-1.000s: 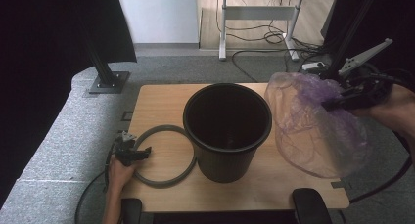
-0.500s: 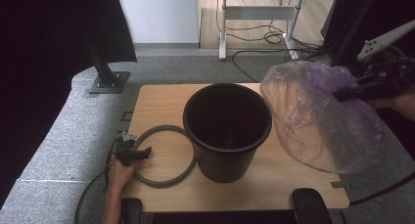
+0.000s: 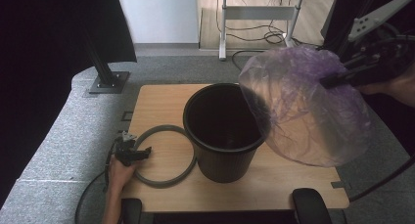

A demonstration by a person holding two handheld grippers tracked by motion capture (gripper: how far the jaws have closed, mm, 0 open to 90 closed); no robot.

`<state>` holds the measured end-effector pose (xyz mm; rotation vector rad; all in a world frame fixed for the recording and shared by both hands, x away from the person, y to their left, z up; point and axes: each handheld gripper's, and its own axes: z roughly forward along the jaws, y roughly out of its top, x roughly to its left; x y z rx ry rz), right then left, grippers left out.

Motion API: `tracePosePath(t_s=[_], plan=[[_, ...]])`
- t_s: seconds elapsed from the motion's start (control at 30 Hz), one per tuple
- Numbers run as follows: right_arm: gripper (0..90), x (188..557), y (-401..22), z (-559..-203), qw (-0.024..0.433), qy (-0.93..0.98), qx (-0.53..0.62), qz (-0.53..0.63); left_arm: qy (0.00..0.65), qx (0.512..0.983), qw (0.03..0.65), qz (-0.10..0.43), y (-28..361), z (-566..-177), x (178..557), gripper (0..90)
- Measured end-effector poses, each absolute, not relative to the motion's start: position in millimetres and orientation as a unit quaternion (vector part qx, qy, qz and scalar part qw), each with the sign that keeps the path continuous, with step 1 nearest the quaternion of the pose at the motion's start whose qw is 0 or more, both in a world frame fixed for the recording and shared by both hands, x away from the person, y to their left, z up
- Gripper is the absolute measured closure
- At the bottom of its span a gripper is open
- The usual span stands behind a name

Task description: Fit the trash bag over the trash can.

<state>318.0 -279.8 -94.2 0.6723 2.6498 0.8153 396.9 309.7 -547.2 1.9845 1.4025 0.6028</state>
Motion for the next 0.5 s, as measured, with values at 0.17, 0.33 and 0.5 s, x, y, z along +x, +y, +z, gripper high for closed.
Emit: tracePosePath(t_s=[0.17, 0.33, 0.5], plan=[[80.6, 324.1, -257.9, -90.1, 0.139, 0.925, 0.211, 0.285, 0.532, 0.753, 0.314, 0.228, 309.7, -547.2, 396.9, 12.3], [80.6, 335.0, -235.6, -91.7, 0.136, 0.929, 0.194, 0.286, 0.532, 0.753, 0.314, 0.228, 309.8, -547.2, 396.9, 12.3], [80.6, 347.9, -214.4, -96.0, 0.128, 0.932, 0.181, 0.288, 0.532, 0.753, 0.313, 0.228, 309.8, -547.1, 396.9, 12.3]])
